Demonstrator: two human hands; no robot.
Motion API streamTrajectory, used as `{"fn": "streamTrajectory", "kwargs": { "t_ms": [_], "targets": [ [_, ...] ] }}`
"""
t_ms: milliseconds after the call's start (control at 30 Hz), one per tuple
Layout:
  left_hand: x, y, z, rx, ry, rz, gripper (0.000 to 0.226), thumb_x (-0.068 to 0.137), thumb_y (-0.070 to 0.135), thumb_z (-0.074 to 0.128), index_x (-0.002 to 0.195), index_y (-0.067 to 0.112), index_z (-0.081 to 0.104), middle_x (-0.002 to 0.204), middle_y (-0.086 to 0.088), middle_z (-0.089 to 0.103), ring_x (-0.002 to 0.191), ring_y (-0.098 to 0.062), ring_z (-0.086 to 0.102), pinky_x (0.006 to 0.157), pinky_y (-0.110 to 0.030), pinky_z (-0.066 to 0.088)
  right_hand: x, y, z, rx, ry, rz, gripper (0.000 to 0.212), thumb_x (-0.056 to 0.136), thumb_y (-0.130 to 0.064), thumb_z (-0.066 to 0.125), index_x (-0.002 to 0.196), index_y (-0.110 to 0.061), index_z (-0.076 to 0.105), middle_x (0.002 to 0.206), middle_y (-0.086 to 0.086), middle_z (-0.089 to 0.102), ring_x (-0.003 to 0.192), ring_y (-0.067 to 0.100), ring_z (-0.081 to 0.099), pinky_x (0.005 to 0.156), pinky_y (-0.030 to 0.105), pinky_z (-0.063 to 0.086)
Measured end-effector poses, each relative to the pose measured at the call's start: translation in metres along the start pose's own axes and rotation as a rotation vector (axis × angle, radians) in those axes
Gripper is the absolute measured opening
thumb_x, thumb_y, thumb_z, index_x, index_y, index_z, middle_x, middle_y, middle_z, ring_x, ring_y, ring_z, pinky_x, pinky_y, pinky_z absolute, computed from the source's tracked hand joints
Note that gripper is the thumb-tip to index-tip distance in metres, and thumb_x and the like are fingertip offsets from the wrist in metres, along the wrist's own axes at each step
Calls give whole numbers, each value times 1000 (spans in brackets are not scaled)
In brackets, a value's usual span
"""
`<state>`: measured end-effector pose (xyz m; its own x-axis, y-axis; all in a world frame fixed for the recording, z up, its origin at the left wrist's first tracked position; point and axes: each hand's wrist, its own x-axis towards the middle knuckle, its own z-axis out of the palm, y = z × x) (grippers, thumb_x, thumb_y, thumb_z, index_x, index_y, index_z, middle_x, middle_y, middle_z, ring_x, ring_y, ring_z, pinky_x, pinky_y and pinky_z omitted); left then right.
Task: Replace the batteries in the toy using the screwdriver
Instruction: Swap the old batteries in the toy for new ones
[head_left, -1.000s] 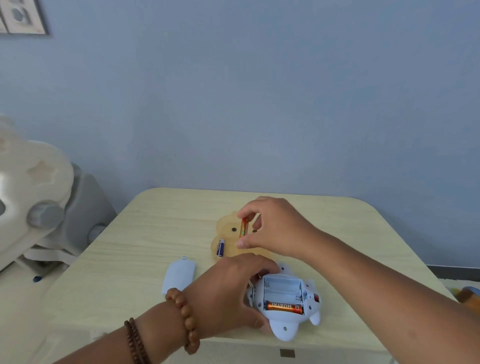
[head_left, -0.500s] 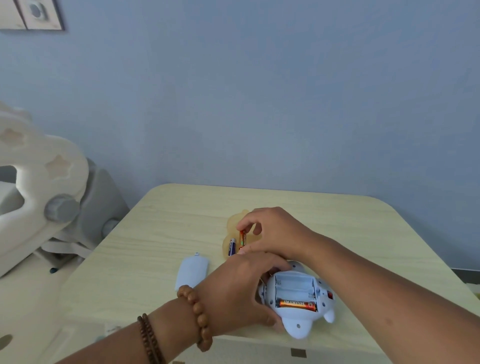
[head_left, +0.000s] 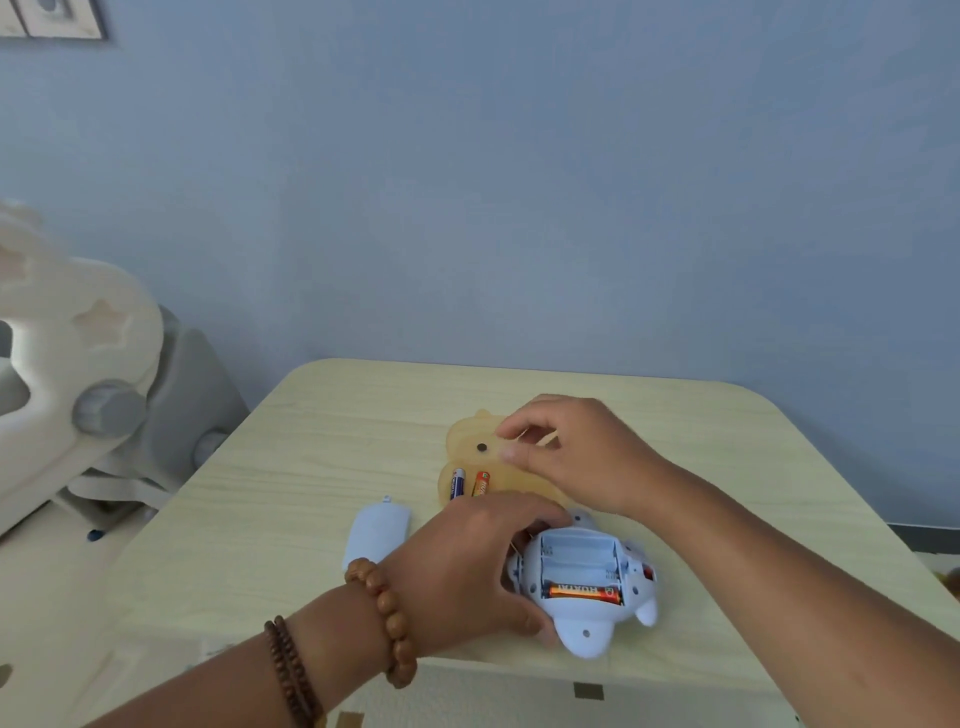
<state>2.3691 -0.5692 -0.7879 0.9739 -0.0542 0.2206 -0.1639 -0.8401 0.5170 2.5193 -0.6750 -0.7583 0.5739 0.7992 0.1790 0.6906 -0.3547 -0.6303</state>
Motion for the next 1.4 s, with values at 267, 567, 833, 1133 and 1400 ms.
{"fn": "streamTrajectory", "kwargs": {
  "t_ms": [267,567,833,1133,1400],
  "targets": [
    [2,0,-4,6,-28,-11,69,69,35,87,131,33,55,118,21,62,104,5,55,89,-8,43,-137,15,-20,214,5,156,71,60,-47,89,126,-48,60,127,-29,64,119,-7,61,95,23,52],
    [7,6,-5,80,-73,26,67,77,32,80,137,33,50,126,20,60,111,4,53,86,2,36,-146,23,-5,232,142,170,50,71,-18,91,109,-42,70,105,-19,75,94,5,74,87,20,57],
    [15,38,7,95,21,-141,43,81,52,60,116,29,50,103,13,60,88,-6,58,79,-28,53,-144,25,-3,207,158,155,50,69,-18,93,110,-38,72,103,-17,77,90,4,74,79,10,53],
    [29,55,17,156,60,-227,52,73,63,68,103,29,42,96,9,53,83,-11,57,69,-29,53,-143,23,-6,151,129,178,48,70,-17,90,106,-42,70,105,-23,72,93,2,70,78,10,52],
    [36,64,21,187,43,-301,50,72,53,70,102,26,41,97,4,52,80,-15,58,64,-27,47,-143,23,-5,147,145,191,49,69,-20,93,106,-42,69,97,-34,68,84,0,70,71,7,49]
  ]
}}
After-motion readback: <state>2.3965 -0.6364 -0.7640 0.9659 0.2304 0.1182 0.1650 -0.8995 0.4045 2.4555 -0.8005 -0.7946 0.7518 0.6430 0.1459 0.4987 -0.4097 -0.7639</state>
